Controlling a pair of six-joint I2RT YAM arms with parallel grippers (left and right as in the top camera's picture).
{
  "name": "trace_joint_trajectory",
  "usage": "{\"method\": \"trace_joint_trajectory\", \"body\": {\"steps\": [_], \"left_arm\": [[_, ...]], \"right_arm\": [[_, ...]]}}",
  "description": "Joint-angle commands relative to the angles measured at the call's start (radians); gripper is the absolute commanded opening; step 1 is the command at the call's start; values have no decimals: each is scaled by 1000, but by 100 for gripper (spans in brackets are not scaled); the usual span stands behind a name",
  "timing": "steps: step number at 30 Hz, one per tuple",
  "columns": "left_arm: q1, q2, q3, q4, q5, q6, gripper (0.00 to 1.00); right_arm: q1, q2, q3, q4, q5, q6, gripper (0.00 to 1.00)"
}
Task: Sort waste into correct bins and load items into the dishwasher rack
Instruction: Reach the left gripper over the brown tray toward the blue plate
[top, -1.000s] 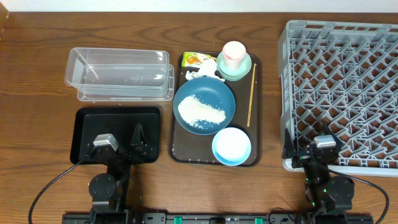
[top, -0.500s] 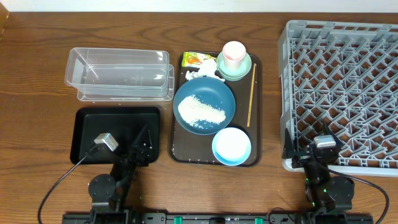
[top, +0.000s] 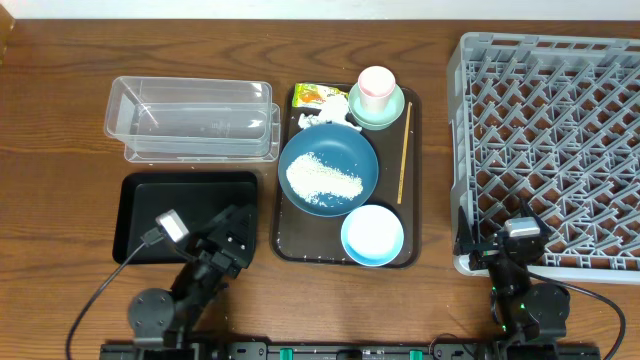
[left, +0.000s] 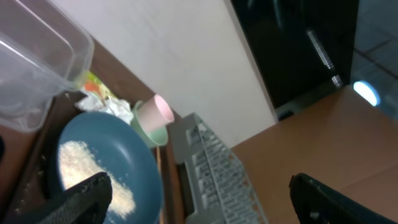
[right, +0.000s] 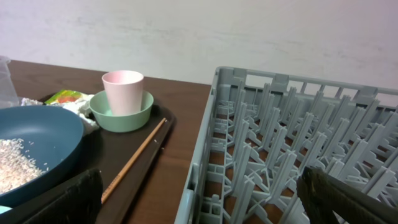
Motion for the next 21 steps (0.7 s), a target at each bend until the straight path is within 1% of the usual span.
{"method": "trace_joint_trajectory", "body": {"steps": [1, 4, 9, 11, 13, 14, 16, 17, 19, 21], "left_arm": [[-3, 126, 213, -167, 17, 160, 93], [-3, 329, 426, -397, -2, 294, 93], [-12, 681, 826, -774, -1, 484, 93], [-19, 773, 939, -863, -1, 509, 93], [-19, 842, 1006, -888, 22, 462, 93], [-22, 869, 1015, -865, 70, 440, 93], [-47, 901, 1015, -777, 158, 492, 93], [-72, 916, 1017, -747, 171, 511, 93], [-143, 948, 1031, -732, 125, 517, 93], [-244, 994, 1057, -766, -10, 517, 93]], "right_arm": [[-14, -4, -1, -5, 10, -13, 99], [-14, -4, -1, -5, 10, -13, 99], [-14, -4, -1, -5, 10, -13, 99], [-14, -4, -1, -5, 10, -13, 99], [-14, -4, -1, -5, 10, -13, 99], [-14, -4, -1, -5, 10, -13, 99], [-14, -4, -1, -5, 10, -13, 99], [-14, -4, -1, -5, 10, -13, 99], [-14, -4, -1, -5, 10, -13, 99], [-14, -4, -1, -5, 10, -13, 99]]}}
